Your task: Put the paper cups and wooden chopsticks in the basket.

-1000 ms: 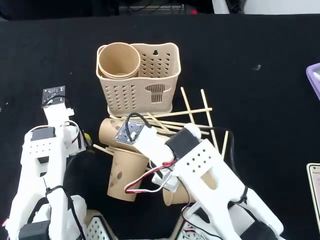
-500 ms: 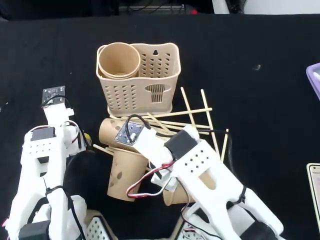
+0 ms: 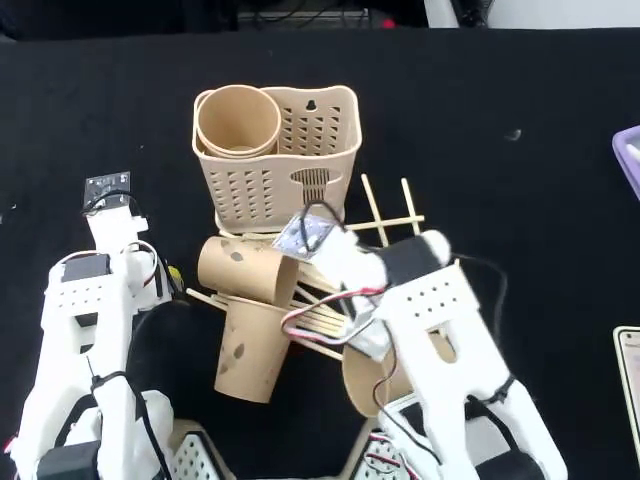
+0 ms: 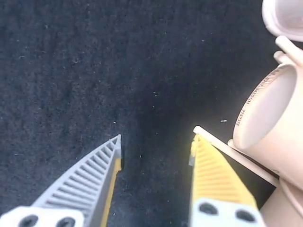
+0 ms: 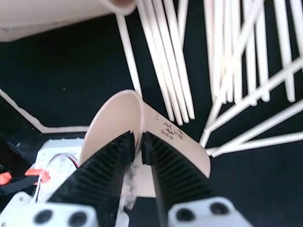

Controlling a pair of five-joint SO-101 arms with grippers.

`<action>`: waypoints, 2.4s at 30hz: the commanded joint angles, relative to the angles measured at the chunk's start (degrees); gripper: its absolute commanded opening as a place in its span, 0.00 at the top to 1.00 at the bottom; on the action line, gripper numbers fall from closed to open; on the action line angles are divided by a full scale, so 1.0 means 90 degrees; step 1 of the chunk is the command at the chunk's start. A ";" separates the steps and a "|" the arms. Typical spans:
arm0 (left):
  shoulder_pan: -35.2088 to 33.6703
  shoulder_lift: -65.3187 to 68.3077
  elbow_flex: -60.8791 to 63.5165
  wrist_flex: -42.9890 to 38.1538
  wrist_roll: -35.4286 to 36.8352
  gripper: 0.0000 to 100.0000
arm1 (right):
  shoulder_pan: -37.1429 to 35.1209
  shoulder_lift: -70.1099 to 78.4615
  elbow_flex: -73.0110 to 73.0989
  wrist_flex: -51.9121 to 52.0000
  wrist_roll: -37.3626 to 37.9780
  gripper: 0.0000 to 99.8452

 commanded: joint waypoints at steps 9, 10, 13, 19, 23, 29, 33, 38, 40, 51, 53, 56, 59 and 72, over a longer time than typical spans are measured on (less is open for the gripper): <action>-0.0093 -0.0156 -0.0112 -0.0098 0.0000 0.77 | 0.1426 -0.0122 -0.2838 0.0518 0.0303 0.99; -0.0093 -0.0156 -0.0112 -0.0098 0.0000 0.77 | 0.1524 -0.0112 -0.2945 0.0508 0.0303 0.99; -0.0083 -0.0156 -0.0112 -0.0098 0.0000 0.77 | 0.1729 -0.0073 -0.2828 0.0313 0.0274 0.99; -0.0093 -0.0156 -0.0112 -0.0098 0.0000 0.77 | 0.2100 -0.0132 -0.0904 -0.1592 -0.0166 0.99; -0.0093 -0.0156 -0.0112 -0.0098 0.0000 0.77 | 0.2090 -0.0132 -0.0366 -0.2256 -0.0420 0.99; -0.0093 -0.0156 -0.0112 -0.0117 0.0000 0.77 | 0.2129 -0.0083 -0.0366 -0.1846 -0.0361 0.97; -0.0103 -0.0156 -0.0054 -0.0313 0.0000 0.77 | 0.2100 -0.0122 -0.0415 -0.1553 -0.0361 0.89; -0.0103 -0.0156 -0.0044 -0.0293 0.0000 0.77 | 0.2120 -0.0122 -0.0757 -0.1465 -0.0361 1.00; -0.0103 -0.0156 -0.0044 -0.0293 0.0000 0.77 | 0.2129 -0.0132 -0.1118 -0.1416 -0.0371 0.99; -0.0103 -0.0156 -0.0044 -0.0313 0.0000 0.77 | 0.1436 -0.0063 -0.6286 0.0410 -0.1553 0.99; -0.0103 -0.0156 -0.0044 -0.0313 0.0000 0.77 | 0.0899 0.0024 -0.6774 0.0166 -0.2110 0.99; -0.0103 -0.0156 -0.0044 -0.0313 0.0010 0.77 | 0.0010 0.0288 -0.7048 -0.0400 -0.2784 0.99; -0.0103 -0.0156 -0.0044 -0.0313 0.0020 0.77 | -0.0547 0.0689 -0.7057 -0.1182 -0.3204 0.99; -0.0103 -0.0147 -0.0044 -0.0303 0.0029 0.77 | -0.0781 0.2349 -0.7077 -0.3087 -0.3419 0.99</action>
